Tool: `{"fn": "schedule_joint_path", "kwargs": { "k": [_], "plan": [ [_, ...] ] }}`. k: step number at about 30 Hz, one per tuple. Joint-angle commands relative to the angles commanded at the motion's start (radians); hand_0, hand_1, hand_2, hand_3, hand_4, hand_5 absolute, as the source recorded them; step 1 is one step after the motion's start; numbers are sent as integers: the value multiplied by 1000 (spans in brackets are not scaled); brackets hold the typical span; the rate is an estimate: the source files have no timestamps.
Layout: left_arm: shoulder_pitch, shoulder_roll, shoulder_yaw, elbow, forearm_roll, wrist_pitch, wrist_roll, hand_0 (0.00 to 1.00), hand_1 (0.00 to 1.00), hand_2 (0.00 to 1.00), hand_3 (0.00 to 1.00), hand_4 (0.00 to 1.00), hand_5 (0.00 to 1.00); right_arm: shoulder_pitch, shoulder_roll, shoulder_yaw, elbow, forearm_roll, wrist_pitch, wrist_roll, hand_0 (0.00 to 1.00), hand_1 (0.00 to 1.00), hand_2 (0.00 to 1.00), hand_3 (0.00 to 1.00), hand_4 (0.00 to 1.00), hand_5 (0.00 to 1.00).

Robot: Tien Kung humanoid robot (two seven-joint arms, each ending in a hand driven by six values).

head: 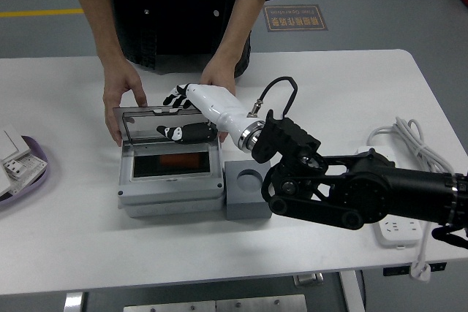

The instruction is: Pick up the cylinder from the cube,place it in the box,flap close box

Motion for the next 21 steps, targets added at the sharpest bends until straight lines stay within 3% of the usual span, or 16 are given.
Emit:
{"fn": "schedule_joint_path", "kwargs": {
  "k": [5, 10, 15, 21],
  "plan": [
    [4, -1, 3, 1, -7, 1, -1, 513, 559, 561, 599, 713, 162, -35, -40, -9, 97, -25, 11, -22, 687, 641, 651, 663, 765, 492],
    [8, -6, 3, 3, -10, 3, -1, 513, 559, 560, 596, 713, 165, -85, -69, -10, 177, -39, 82, -48, 682, 635, 650, 662, 746, 467],
    [8, -8, 3, 4, -9, 4, -2, 514, 560, 561, 597, 716, 165, -123, -68, 10, 172, 31, 130, -13, 663, 644, 654, 666, 742, 467],
    [8, -9, 8, 5, -17, 6, -6, 514, 560, 561, 597, 717, 167, -186, -87, 75, 160, 104, 122, 44, 680, 657, 678, 685, 734, 470]
  ]
}}
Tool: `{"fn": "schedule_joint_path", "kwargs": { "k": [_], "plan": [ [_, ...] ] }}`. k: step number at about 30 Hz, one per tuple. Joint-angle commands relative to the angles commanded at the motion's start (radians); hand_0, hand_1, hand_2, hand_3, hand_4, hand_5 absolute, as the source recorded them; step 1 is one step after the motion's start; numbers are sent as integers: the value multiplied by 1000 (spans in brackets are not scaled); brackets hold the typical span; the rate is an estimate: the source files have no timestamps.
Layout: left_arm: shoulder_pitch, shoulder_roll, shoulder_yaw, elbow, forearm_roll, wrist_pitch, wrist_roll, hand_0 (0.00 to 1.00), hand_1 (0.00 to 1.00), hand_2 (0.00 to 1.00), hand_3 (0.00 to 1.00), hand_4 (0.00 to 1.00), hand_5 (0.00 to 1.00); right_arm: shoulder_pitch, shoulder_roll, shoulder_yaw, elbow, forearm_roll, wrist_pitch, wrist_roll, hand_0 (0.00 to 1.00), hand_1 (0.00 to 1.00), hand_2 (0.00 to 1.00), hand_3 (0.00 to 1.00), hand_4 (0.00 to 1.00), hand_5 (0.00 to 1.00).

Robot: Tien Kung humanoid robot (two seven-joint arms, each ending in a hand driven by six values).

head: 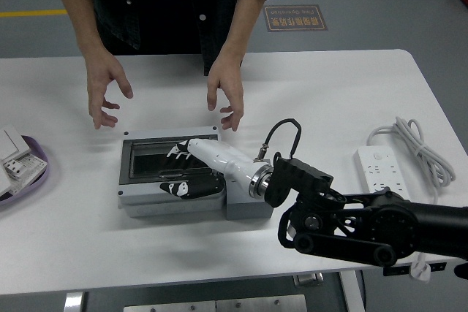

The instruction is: Pick up the cylinder from the cube,place it in the box,flap close box

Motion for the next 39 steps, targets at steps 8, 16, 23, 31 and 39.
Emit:
{"fn": "schedule_joint_path", "kwargs": {
  "k": [8, 16, 23, 31, 39],
  "plan": [
    [14, -9, 4, 1, -12, 2, -1, 513, 560, 561, 597, 719, 170, -147, -121, 214, 95, -34, -78, 106, 679, 654, 680, 691, 729, 469],
    [16, -15, 12, 2, -21, 4, -7, 514, 560, 561, 597, 720, 172, -315, -171, 432, 78, 87, -122, 284, 662, 637, 652, 663, 700, 449],
    [21, -17, 24, 0, -30, 7, -13, 514, 560, 561, 597, 720, 174, -448, -163, 544, 7, 213, -129, 459, 658, 634, 643, 659, 710, 442],
    [31, -6, 24, -2, -18, 6, -14, 513, 560, 560, 597, 721, 175, -478, -159, 535, -33, 282, -134, 625, 666, 644, 646, 661, 704, 414],
    [41, 3, 31, -4, -16, 3, -20, 513, 561, 560, 597, 721, 176, -524, -155, 559, -24, 363, -119, 709, 683, 652, 647, 662, 701, 380]
  ]
}}
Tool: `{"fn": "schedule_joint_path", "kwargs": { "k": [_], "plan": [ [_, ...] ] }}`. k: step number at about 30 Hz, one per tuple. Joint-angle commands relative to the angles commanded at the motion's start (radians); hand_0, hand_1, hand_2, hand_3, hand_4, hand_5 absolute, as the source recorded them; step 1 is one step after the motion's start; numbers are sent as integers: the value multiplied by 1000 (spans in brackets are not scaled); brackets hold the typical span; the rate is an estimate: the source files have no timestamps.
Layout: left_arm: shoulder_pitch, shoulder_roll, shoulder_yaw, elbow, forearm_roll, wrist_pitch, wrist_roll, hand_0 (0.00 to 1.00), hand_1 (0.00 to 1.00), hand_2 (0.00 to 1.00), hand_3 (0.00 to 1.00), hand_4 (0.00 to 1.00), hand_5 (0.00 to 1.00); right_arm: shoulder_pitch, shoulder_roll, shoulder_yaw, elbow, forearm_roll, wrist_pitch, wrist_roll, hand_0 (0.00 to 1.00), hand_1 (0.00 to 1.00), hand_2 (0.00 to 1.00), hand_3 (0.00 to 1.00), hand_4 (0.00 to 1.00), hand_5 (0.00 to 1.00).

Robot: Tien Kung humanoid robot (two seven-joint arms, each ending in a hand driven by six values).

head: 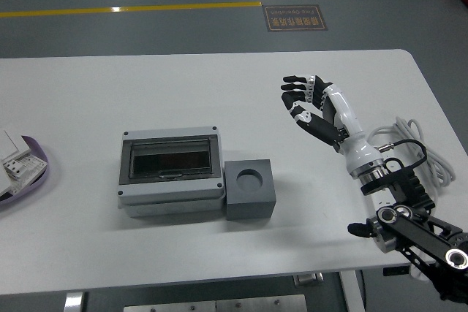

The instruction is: Pick up the cylinder from the cube,place it in the box,flap close box

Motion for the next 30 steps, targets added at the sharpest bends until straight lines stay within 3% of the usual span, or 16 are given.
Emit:
{"fn": "schedule_joint_path", "kwargs": {
  "k": [6, 7, 12, 13, 23, 30],
  "plan": [
    [3, 7, 6, -2, -2, -2, -5, 513, 562, 560, 597, 722, 178, -43, 6, 24, 2, 35, -4, 29, 702, 664, 655, 673, 720, 345],
    [3, 8, 8, -2, -4, -2, -6, 513, 561, 560, 597, 722, 180, -47, 7, 25, 1, 38, -5, 32, 759, 686, 684, 713, 792, 229],
    [2, 9, 21, -2, -22, 0, -13, 513, 561, 560, 597, 722, 180, -60, 5, 13, 2, 49, -13, 42, 759, 686, 684, 713, 792, 229],
    [2, 9, 25, -2, -28, 1, -16, 514, 561, 560, 597, 722, 180, -62, 3, 8, 1, 51, -14, 43, 751, 687, 680, 702, 765, 160],
    [25, 13, 44, 1, -69, 9, -24, 513, 561, 560, 597, 724, 181, -55, 18, -12, -9, 58, -22, 44, 747, 689, 680, 707, 755, 137],
    [44, 3, 60, 1, -95, 13, -30, 513, 562, 560, 597, 724, 183, -12, 26, -85, -21, 82, -22, 51, 747, 689, 682, 700, 753, 131]
  ]
}}
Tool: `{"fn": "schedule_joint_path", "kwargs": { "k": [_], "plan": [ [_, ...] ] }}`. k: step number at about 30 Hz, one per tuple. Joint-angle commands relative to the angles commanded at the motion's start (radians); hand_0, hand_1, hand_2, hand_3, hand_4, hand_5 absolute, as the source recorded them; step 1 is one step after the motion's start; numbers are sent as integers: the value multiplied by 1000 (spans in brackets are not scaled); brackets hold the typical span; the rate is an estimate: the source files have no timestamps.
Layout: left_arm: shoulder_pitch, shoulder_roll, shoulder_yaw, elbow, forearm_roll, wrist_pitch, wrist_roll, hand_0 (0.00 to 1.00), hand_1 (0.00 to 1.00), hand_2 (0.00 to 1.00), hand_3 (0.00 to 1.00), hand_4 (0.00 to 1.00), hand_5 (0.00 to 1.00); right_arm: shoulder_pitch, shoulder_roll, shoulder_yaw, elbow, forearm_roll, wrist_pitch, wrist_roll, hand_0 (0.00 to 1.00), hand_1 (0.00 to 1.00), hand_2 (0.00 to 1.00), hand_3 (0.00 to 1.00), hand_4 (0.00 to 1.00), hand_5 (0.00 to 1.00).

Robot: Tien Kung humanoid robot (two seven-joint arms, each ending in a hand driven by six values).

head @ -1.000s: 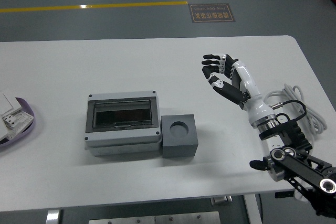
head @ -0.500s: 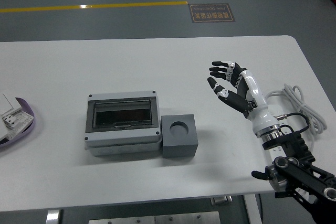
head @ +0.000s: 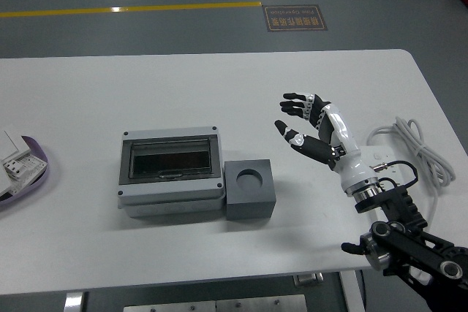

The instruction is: Pick up the cylinder from the cube,place it in the box,flap close box

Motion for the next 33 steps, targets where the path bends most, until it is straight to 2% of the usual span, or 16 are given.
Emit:
{"fn": "schedule_joint_path", "kwargs": {
  "k": [5, 18, 19, 21, 27, 33],
  "plan": [
    [5, -14, 14, 0, -13, 4, -7, 514, 562, 560, 596, 724, 185, 36, 4, -60, 6, 12, 3, 3, 747, 687, 681, 695, 752, 134],
    [16, -18, 22, 4, -27, 7, -15, 513, 561, 560, 597, 725, 183, 115, 4, -191, 12, 22, 4, -16, 745, 688, 681, 698, 751, 141],
    [16, -18, 22, 4, -29, 7, -16, 513, 562, 560, 596, 724, 183, 122, 6, -202, 11, 31, 7, -18, 747, 687, 682, 692, 717, 116],
    [16, -17, 24, 4, -33, 6, -18, 513, 562, 560, 596, 724, 183, 135, 13, -218, 7, 50, 11, -18, 747, 687, 682, 692, 717, 116],
    [15, -21, 21, 3, -32, 2, -19, 513, 562, 560, 596, 723, 182, 146, 32, -213, -4, 72, 19, -20, 746, 686, 682, 691, 703, 109],
    [2, -21, 26, 0, -38, -1, -25, 511, 560, 559, 596, 722, 182, 124, 19, -177, 5, 56, 21, -21, 745, 686, 683, 692, 694, 93]
  ]
}}
